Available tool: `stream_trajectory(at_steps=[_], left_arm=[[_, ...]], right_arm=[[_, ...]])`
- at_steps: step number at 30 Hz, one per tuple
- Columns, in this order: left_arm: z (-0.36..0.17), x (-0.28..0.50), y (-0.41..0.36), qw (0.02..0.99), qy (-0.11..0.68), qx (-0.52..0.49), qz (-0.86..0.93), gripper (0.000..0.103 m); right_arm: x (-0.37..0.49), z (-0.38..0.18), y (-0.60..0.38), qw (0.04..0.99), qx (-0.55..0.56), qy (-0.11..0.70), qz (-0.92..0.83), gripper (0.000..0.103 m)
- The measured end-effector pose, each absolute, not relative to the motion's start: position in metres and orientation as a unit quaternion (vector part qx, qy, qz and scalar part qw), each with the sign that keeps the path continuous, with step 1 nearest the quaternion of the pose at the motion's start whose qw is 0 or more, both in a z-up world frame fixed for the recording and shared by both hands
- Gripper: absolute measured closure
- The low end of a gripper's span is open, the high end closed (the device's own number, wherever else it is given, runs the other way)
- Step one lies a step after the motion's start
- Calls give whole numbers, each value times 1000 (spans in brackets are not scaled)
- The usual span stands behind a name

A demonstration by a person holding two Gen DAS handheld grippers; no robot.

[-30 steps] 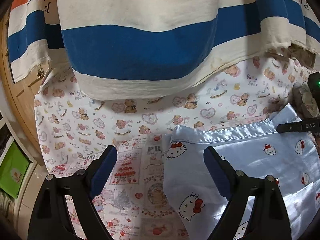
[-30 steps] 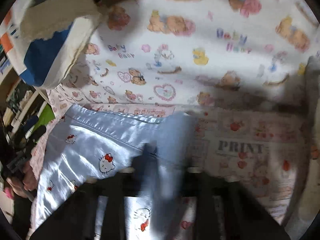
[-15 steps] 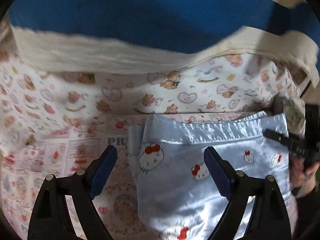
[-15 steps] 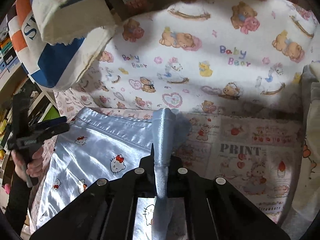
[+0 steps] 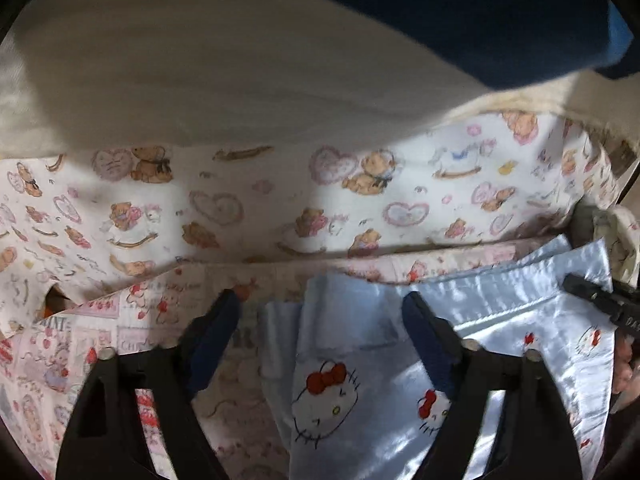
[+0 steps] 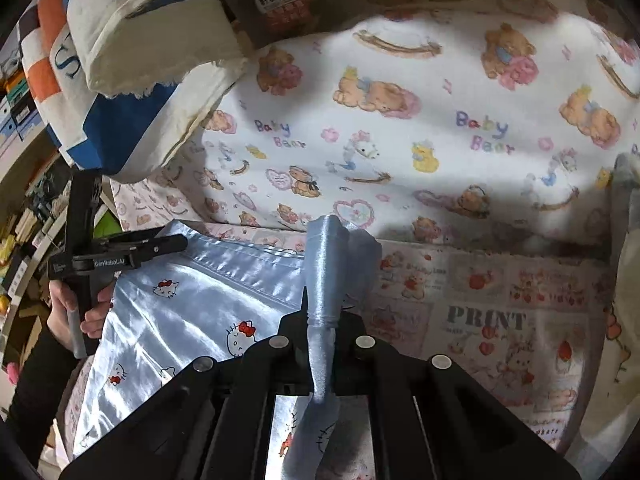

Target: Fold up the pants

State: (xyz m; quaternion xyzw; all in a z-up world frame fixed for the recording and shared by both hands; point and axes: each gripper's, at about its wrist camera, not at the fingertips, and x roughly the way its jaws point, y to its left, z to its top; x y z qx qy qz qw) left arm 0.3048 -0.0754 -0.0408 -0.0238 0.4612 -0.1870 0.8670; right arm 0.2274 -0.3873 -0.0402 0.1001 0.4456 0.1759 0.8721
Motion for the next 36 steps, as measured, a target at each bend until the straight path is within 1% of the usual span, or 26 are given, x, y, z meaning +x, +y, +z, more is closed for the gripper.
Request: stream_trajectory(at_steps=[1,2,3,7,9,12,15,18,23,26,30,36], left_arm=[[-41,305,-74,866,459,-33,-194,51],[-41,306,-74,863,459,-43,-206,68],[-41,307,-73,859,460,-53,-217,76],[-44,312,-70,850,468,-73,-231,77],[-44,313,-68,848,468,-76,-236,96],[-37,305,-65,847,459,-73,-257,96],[-19,288,-60,857,432,-74,-272,96],[7,267,-53,864,398,-76,-299,96],[56,214,-47,876,337,-47,-341,96],[74,183,-43,879,310,-41,-359,96],[76,150,-35,877,305,-44,-368,96],[52,117,-26,863,335,-46,-375,96]], right_arm=[[229,-41,-387,871,99,448,173,99],[230,-42,-387,871,98,449,172,99],[230,-43,-387,871,97,451,170,99],[232,-45,-388,871,98,452,166,99],[231,-45,-388,872,97,451,164,99],[226,-38,-388,878,95,438,167,99],[214,-23,-390,887,96,414,180,99],[198,-5,-395,893,109,394,187,99],[155,31,-397,906,114,351,209,99],[126,48,-393,913,104,325,224,99],[84,62,-383,923,66,297,236,99],[40,50,-374,912,62,324,243,99]])
